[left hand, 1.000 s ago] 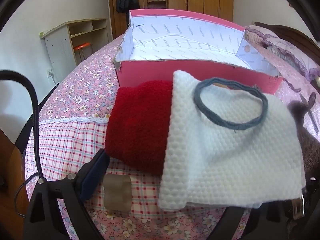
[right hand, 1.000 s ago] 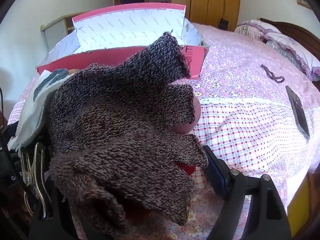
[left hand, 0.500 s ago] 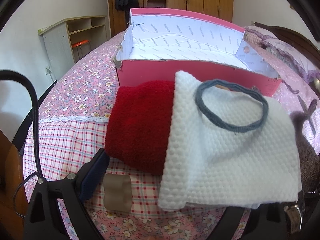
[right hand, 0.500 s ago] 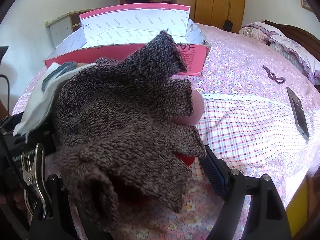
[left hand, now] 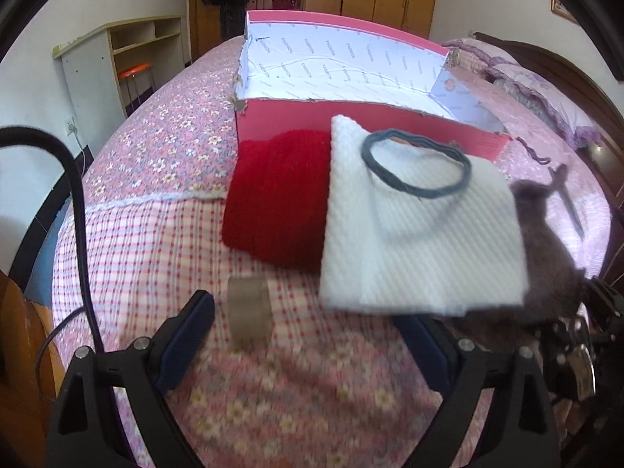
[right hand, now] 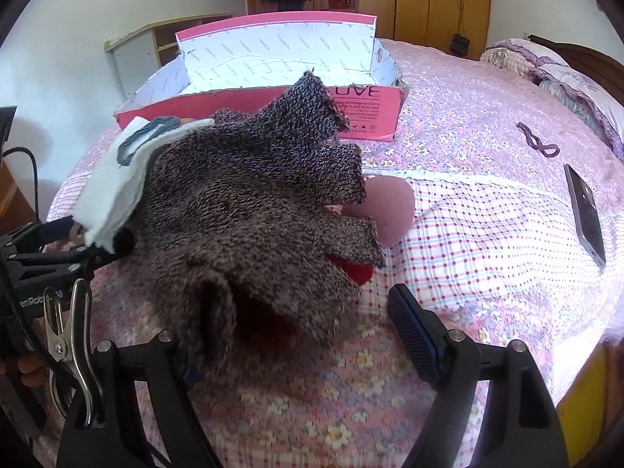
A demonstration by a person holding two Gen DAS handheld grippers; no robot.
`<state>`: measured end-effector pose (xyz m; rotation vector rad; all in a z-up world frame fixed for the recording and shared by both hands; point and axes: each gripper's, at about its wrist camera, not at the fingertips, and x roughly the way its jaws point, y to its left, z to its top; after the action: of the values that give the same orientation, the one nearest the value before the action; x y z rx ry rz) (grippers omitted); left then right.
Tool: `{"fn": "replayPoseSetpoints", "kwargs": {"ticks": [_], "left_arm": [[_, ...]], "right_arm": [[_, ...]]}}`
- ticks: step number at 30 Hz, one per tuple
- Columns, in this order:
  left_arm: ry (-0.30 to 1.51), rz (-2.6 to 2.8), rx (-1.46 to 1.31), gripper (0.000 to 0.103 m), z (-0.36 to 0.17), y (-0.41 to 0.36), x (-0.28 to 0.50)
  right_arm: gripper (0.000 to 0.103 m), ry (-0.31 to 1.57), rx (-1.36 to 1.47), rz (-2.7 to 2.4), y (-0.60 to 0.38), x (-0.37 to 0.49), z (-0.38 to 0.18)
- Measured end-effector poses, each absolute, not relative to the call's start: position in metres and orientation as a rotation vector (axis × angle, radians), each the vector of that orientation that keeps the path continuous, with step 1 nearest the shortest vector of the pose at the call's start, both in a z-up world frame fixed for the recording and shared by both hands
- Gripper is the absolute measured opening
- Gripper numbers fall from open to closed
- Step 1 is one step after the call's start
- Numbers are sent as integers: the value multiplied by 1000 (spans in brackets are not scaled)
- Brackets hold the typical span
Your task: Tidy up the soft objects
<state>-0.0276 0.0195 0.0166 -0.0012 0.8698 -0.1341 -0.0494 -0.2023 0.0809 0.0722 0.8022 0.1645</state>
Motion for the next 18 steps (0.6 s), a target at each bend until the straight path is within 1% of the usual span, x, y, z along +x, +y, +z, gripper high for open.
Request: {"fn": "replayPoseSetpoints", "kwargs": {"ticks": [11,18], "left_arm": [[867,-175,-60,96,34,45,-69],[855,-174,-72,96,43,54,-80]], "right_arm": [[83,787,82,172,-213,-67,100],[83,768,79,175,-216,-76,118]]}}
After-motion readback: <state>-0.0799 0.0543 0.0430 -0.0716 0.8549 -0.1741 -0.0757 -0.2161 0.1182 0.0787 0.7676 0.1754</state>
